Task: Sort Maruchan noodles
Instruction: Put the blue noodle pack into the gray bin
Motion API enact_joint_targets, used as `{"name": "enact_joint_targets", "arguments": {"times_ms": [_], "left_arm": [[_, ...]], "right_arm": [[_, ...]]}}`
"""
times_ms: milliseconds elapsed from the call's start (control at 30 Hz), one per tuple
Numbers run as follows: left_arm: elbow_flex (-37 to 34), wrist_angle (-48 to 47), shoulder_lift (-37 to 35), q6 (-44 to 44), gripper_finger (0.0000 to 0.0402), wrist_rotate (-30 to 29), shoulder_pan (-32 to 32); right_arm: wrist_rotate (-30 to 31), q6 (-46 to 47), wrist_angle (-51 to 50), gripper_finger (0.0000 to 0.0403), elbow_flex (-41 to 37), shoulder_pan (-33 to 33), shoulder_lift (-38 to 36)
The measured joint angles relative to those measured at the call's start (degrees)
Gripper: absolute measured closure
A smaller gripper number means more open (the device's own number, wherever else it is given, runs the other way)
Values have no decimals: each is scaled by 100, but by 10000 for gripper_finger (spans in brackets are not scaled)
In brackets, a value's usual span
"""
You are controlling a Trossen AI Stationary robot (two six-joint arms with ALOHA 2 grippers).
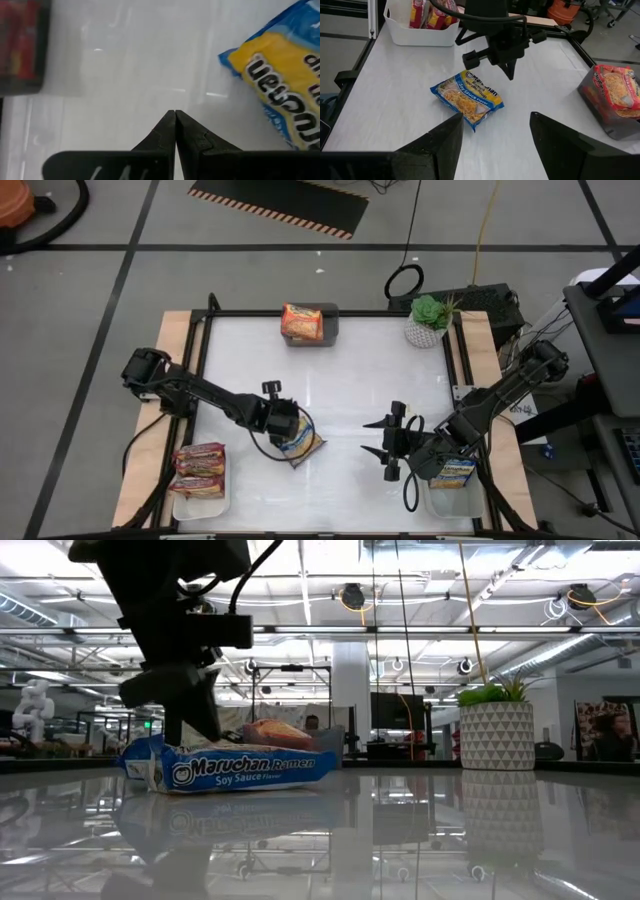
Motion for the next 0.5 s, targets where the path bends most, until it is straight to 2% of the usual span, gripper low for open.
{"name": "enact_joint_targets", "arguments": {"times_ms": [300, 500], "left_arm": [[0, 57, 2, -495, 385, -141, 292], [2, 439, 282, -602, 385, -412, 397]], "right_arm": [[-2, 91, 0, 179, 0, 0, 0], [-2, 131, 2, 179, 0, 0, 0]]}}
